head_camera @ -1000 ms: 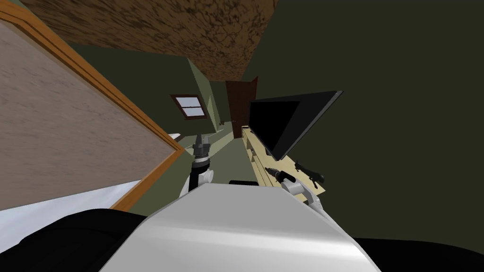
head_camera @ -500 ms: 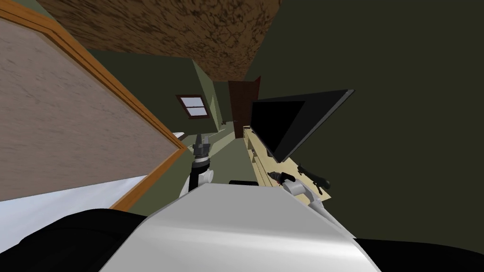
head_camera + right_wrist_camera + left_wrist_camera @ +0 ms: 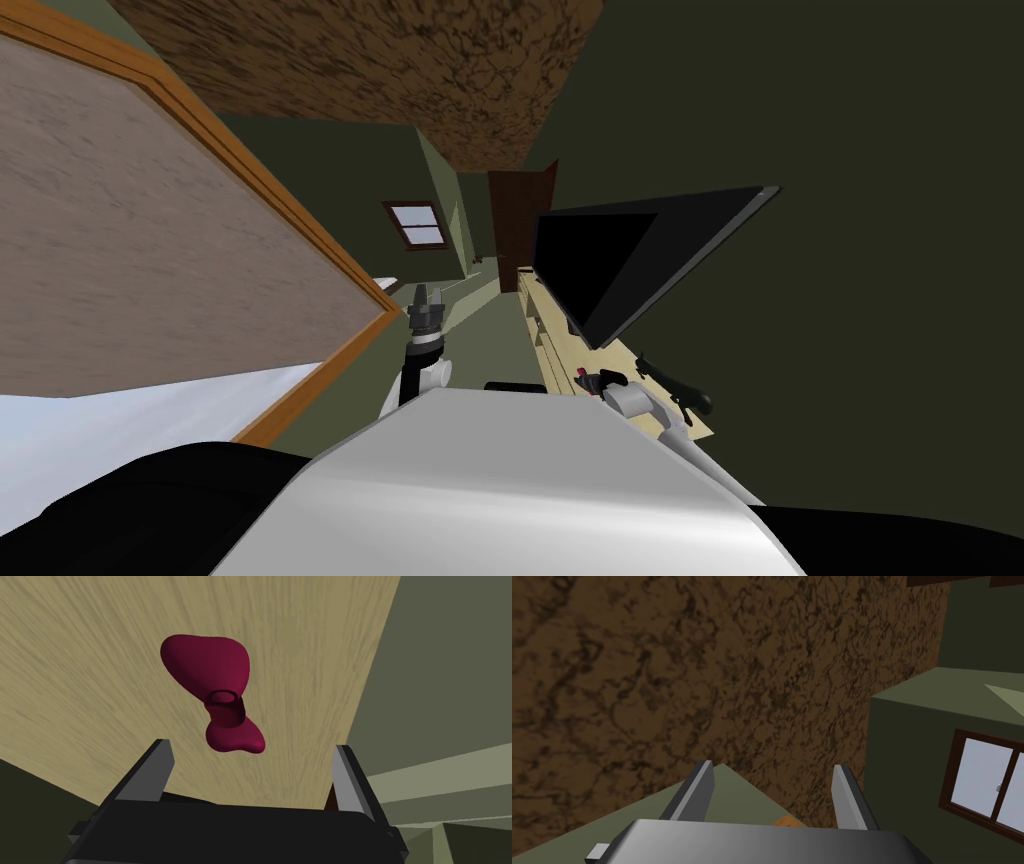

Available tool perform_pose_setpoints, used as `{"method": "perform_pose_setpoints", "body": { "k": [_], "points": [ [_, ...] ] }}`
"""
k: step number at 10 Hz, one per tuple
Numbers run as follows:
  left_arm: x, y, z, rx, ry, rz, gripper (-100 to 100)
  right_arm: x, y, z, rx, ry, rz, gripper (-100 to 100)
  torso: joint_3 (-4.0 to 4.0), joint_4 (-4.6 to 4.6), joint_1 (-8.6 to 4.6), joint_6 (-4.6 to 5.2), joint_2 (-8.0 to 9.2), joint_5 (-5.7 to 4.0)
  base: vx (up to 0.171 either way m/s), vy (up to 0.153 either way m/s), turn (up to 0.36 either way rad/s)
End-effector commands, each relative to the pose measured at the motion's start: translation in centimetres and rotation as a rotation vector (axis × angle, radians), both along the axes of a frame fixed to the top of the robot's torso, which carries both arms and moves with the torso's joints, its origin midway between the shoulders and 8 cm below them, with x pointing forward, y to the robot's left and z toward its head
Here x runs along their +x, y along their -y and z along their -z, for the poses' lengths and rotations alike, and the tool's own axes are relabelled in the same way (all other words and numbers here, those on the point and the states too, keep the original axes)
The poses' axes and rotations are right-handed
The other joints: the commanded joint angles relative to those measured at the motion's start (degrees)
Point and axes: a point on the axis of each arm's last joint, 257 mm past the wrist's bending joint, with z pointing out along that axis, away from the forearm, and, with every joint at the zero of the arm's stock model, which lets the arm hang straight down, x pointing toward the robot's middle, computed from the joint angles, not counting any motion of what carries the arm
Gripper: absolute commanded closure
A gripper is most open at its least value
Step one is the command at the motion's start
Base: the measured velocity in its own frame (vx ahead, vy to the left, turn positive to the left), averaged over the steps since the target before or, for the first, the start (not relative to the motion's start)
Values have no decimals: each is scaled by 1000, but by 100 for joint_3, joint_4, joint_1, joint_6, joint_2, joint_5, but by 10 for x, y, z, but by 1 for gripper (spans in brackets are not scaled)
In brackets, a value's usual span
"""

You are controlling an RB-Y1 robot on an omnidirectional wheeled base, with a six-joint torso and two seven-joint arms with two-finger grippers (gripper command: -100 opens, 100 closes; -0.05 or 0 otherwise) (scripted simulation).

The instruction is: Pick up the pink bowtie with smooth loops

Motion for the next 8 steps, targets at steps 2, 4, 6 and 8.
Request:
{"method": "perform_pose_setpoints", "body": {
  "k": [2, 4, 6, 8],
  "points": [
    [0, 0, 0, 0, 0, 0, 0, -17, 15, 9, -47, -66, -39, -100, 0, 0, 1, 1, 1, 0, 12, -21, 65],
    [0, 0, 0, 0, 0, 0, 0, -14, 15, 7, -40, -55, -33, 0, 1, 0, 6, 1, 2, 1, 3, -5, 7],
    [0, 0, 0, 0, 0, 0, 0, -19, 13, 21, -38, -54, -11, -100, 2, 1, 4, -1, 3, 0, 5, -26, 96],
    [0, 0, 0, 0, 0, 0, 0, -22, 10, 30, -37, -54, 1, -100, 1, 0, -2, 0, 1, -1, 12, -36, 65]
  ]
}}
